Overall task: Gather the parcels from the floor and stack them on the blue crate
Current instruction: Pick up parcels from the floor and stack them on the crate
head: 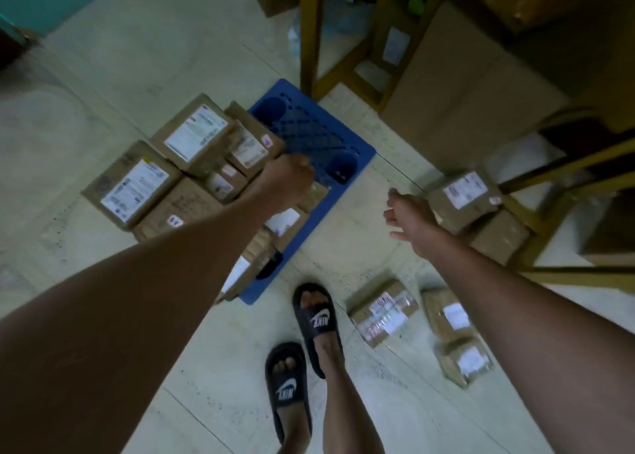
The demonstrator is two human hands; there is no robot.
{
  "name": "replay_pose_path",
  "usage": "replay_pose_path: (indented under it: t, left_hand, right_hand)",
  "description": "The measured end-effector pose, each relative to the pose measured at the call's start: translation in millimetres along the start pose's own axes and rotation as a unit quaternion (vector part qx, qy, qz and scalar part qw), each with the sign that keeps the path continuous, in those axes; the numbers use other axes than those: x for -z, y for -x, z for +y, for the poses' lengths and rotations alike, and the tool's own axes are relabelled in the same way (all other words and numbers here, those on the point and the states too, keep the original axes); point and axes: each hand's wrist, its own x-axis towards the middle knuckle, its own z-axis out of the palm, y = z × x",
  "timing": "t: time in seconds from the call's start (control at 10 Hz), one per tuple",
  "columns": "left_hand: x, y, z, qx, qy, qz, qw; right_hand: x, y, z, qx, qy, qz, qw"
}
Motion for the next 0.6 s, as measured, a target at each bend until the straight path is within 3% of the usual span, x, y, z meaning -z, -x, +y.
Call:
replay_pose_path:
  t: [0.3,0.6]
  left_hand:
    - [-163.8,62.6,-21.9,0.013,-0.026,-0.119,0.992]
    - [-326.5,123.2,-19.6,0.078,-0.051,-0.144,0.985]
  right_hand:
    - [75.3,21.7,184.3,-0.068,-0.010,0.040,0.997]
    - [161.4,1.4,356.7,-0.097,-0.044,0.026,0.994]
